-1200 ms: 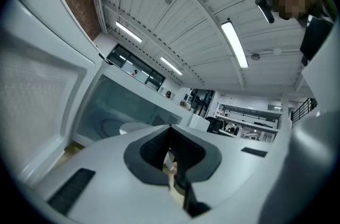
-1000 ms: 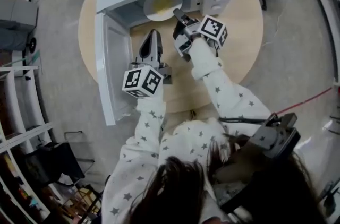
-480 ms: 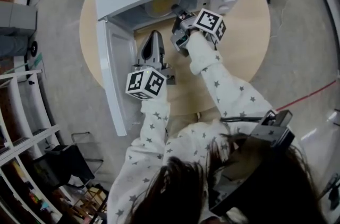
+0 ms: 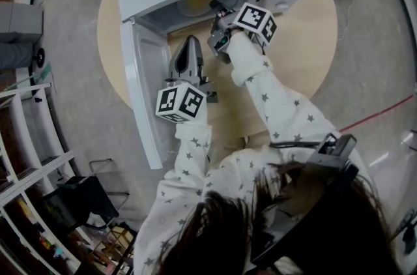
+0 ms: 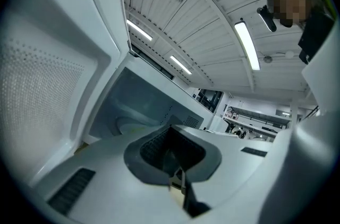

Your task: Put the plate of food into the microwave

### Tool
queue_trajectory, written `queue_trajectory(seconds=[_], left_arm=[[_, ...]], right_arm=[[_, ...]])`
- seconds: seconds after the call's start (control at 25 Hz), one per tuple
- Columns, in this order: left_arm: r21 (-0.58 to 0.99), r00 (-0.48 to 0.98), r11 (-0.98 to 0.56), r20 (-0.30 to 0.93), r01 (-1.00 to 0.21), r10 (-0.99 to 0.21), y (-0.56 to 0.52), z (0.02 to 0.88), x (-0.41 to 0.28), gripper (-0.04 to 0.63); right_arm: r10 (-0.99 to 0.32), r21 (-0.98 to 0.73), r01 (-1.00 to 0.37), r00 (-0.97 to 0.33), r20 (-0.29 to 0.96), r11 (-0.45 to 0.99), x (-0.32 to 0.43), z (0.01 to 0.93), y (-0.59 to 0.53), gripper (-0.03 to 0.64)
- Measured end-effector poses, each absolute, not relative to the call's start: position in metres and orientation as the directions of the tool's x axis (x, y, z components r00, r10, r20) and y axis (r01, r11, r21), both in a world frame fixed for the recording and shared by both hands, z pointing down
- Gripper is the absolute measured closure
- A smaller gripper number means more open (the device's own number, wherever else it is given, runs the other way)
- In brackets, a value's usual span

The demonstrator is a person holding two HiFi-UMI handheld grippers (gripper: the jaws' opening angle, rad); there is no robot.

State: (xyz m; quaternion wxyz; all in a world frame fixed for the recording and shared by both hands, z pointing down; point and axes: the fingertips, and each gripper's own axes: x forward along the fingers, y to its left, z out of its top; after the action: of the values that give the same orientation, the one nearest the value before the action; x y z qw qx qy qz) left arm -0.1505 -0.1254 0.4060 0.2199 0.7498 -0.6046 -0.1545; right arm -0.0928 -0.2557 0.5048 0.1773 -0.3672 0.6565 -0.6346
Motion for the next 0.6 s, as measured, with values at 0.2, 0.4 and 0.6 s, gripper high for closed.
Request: queue_trajectory(seconds=[0.2,0.4,0.6], left_arm=[[0.522,0.218,-0.172,0.028,-0.835,-0.975,-0.124,0.406,-0.152,0.594],[0.524,0.217,-0.172,0.025,-0.834,-0.976,-0.123,0.408,-0.154,0.594],[0.524,0.217,-0.177,0.016,-0.833,-0.976,-0.123,0.406,-0.156,0.594]], right_arm=[[-0.687,-0.941,-0.335,-0.670,0.280,-0.057,-0.093,0.508,-0.256,0.600],[-0.672,-0.923,-0.384,-0.686,0.279,0.009,-0.097,0.507,-0.261,0.487],[-0.671,-0.894,-0.445,-0.680,0.295,0.059,-0.093,0.507,-0.268,0.397]])
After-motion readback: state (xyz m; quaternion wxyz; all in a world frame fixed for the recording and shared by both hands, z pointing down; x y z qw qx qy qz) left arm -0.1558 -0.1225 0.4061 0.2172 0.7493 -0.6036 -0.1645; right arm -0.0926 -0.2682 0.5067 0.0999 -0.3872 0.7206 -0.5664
